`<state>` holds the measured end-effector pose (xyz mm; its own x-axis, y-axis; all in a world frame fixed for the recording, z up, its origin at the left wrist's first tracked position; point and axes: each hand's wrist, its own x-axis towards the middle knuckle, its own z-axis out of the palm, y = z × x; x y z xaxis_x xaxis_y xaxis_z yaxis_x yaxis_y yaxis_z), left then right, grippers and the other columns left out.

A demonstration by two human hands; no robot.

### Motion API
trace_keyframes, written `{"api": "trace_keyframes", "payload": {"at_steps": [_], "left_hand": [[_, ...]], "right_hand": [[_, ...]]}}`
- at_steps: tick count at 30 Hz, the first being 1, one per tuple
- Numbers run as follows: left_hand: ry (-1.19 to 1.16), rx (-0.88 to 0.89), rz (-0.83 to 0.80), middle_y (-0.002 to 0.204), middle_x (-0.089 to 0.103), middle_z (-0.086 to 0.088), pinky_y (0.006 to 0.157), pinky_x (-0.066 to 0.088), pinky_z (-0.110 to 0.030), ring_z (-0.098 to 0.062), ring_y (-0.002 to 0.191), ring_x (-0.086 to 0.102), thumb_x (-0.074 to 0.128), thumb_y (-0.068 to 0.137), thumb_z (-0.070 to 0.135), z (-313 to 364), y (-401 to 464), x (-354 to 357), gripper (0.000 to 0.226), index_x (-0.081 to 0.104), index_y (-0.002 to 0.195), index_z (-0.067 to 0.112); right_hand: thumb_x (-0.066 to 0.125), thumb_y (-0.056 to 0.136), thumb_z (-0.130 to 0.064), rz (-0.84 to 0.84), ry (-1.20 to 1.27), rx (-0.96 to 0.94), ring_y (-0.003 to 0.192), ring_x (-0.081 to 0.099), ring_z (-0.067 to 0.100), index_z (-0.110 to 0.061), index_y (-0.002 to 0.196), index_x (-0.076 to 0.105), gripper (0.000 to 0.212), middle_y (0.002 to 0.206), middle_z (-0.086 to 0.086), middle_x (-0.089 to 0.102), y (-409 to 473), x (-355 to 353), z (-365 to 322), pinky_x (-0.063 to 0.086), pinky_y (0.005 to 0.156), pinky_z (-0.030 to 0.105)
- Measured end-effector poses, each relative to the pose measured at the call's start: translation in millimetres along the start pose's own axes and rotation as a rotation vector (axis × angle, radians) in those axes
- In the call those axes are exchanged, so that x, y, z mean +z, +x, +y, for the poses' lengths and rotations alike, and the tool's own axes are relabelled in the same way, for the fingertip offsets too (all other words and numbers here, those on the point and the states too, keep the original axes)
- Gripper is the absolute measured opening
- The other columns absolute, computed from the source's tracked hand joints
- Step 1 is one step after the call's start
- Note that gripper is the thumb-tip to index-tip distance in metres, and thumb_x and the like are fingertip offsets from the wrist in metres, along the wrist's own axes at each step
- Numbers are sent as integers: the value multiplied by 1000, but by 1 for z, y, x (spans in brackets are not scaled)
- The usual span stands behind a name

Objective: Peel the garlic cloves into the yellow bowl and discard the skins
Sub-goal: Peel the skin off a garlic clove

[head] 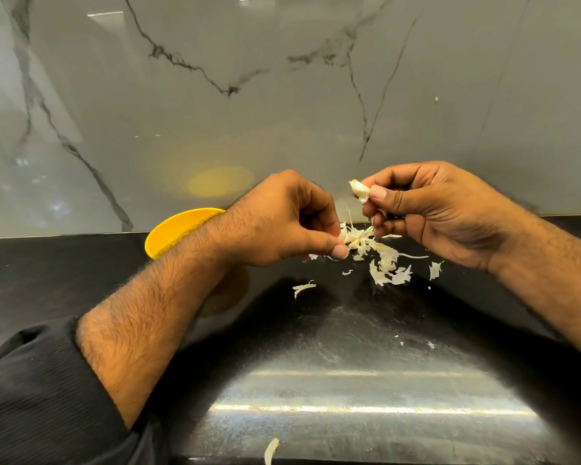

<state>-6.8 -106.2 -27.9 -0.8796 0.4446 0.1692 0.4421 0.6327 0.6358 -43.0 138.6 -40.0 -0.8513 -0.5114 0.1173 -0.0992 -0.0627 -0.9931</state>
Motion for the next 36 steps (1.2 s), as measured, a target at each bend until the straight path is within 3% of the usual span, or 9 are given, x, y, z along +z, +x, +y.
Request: {"api": "trace_keyframes", "payload": {"at_steps": [5,11,16,22,29,36], "left_hand": [[150,-37,-44,70,74,6,62,49,-17,-1,59,62,95,77,33,-1,0,-3,23,77,80,19],[215,-52,-102,80,75,11,63,44,-10,4,62,62,86,89,23,-5,1,-4,9,79,92,26],[109,-55,-2,98,76,7,64,55,-20,-5,62,70,85,89,18,-5,0,-7,22,71,105,22],[-16,12,126,92,78,0,64,62,-30,-21,66,75,92,80,33,-5,1,-3,38,72,108,18],[-71,93,192,80,78,-2,58,55,-18,-20,67,76,83,92,22,-4,3,5,16,79,101,10],[-238,103,131,80,73,-8,53,56,-30,-21,64,72,70,102,10,-9,6,11,8,72,104,2]], "right_hand": [[68,90,-15,7,-20,-3,73,63,18,0,101,74,20,84,12,69,0,1,1,58,67,29],[69,90,-20,27,-75,12,74,60,22,-1,99,77,23,84,13,67,1,0,2,57,67,33],[73,86,-24,41,-170,19,72,60,21,-4,95,79,23,83,13,68,1,-1,3,55,69,35],[78,80,-29,35,-211,22,66,59,21,-10,85,80,20,76,11,67,1,2,5,55,68,35],[77,83,-27,4,-242,-7,69,60,27,-3,89,78,25,77,15,69,3,3,10,51,71,38],[73,83,-24,3,-296,-146,73,66,20,-7,88,79,18,75,10,72,3,3,11,57,70,31]]}}
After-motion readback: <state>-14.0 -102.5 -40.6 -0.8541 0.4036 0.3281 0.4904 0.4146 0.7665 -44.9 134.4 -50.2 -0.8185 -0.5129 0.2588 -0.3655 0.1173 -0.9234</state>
